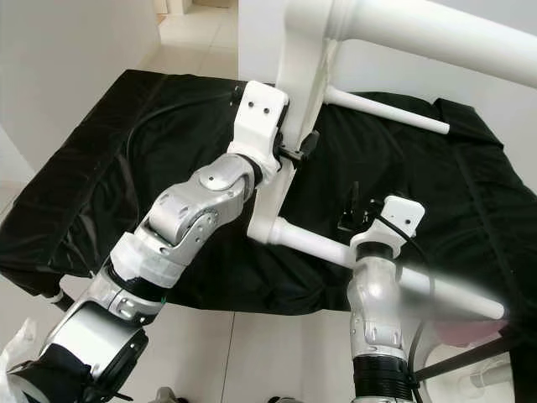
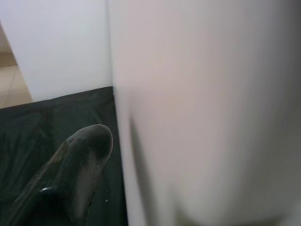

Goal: Building children table

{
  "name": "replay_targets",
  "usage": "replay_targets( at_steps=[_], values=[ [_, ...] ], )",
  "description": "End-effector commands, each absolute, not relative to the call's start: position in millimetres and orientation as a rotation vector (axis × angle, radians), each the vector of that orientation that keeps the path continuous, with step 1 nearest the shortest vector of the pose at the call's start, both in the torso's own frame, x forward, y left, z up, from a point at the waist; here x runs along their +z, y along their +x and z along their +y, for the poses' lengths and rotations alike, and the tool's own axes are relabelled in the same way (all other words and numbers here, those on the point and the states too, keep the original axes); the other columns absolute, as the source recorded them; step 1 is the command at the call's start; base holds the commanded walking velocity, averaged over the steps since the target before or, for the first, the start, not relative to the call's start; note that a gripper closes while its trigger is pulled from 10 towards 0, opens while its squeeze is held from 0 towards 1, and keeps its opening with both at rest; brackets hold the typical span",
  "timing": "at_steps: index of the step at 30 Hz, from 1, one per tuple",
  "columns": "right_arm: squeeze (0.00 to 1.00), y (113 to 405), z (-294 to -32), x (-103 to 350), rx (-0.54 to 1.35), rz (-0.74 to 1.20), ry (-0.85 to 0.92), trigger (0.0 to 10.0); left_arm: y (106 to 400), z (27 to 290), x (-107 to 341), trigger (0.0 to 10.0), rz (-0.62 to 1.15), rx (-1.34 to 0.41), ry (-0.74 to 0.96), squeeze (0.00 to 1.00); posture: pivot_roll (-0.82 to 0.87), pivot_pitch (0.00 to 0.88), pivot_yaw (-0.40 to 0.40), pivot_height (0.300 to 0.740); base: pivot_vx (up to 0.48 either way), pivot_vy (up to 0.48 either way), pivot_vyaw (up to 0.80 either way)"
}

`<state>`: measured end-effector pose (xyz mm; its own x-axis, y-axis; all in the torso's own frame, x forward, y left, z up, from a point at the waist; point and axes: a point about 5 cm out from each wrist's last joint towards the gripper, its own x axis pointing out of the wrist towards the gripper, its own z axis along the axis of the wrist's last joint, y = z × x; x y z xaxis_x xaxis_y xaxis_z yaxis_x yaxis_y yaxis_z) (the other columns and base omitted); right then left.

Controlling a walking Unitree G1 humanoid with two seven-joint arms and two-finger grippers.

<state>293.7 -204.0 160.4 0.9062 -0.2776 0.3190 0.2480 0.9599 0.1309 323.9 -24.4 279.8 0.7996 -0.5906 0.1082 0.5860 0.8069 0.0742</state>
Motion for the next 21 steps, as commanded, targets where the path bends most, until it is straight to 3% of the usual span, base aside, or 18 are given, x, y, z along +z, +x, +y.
replay_targets(
  at_steps=[1,5,6,8,9,10,13,14,15,21],
  values=[
    [0.00,292.9,-206.6,160.0,-0.288,-0.334,0.084,10.0,330.7,-19.2,279.3,10.0,-0.108,-0.489,0.042,0.00,-0.03,0.146,-0.019,0.740,0.000,0.000,0.00],
    [0.00,291.5,-206.4,159.4,-0.292,-0.332,0.084,10.0,336.1,-10.5,283.0,10.0,-0.108,-0.411,0.005,0.00,-0.03,0.150,-0.015,0.740,0.000,0.000,0.00],
    [0.00,291.3,-206.6,159.5,-0.294,-0.332,0.084,10.0,338.0,-6.4,283.7,9.0,-0.110,-0.375,-0.010,0.00,-0.03,0.154,-0.013,0.740,0.000,0.000,0.00],
    [0.00,291.3,-206.6,159.5,-0.294,-0.332,0.084,10.0,338.0,-6.4,283.7,9.0,-0.110,-0.375,-0.010,0.00,-0.03,0.154,-0.013,0.740,0.000,0.000,0.00],
    [0.00,290.9,-207.1,159.7,-0.297,-0.332,0.084,10.0,340.4,-1.1,284.1,7.6,-0.110,-0.334,-0.017,0.00,-0.03,0.156,-0.014,0.740,0.000,0.000,0.00],
    [0.00,290.4,-207.5,159.8,-0.301,-0.332,0.085,10.0,342.3,3.2,284.6,5.6,-0.114,-0.298,-0.018,0.00,-0.03,0.156,-0.014,0.740,0.000,0.000,0.00],
    [0.00,290.4,-207.5,159.8,-0.301,-0.332,0.085,10.0,342.3,3.2,284.6,5.6,-0.114,-0.298,-0.018,0.00,-0.03,0.156,-0.014,0.740,0.000,0.000,0.00],
    [0.00,290.0,-208.2,159.5,-0.303,-0.331,0.084,10.0,343.3,5.7,285.8,2.5,-0.126,-0.290,-0.030,0.00,-0.04,0.160,-0.015,0.740,0.000,0.000,0.00],
    [0.00,289.6,-209.0,159.2,-0.306,-0.329,0.083,10.0,343.8,8.1,287.1,0.0,-0.134,-0.281,-0.030,0.00,-0.04,0.161,-0.016,0.740,0.000,0.000,0.00],
    [0.00,289.1,-210.0,159.0,-0.310,-0.326,0.080,10.0,342.5,21.8,292.2,0.0,-0.182,-0.245,0.012,0.00,-0.04,0.163,-0.020,0.740,0.000,0.000,0.00]
  ],
)
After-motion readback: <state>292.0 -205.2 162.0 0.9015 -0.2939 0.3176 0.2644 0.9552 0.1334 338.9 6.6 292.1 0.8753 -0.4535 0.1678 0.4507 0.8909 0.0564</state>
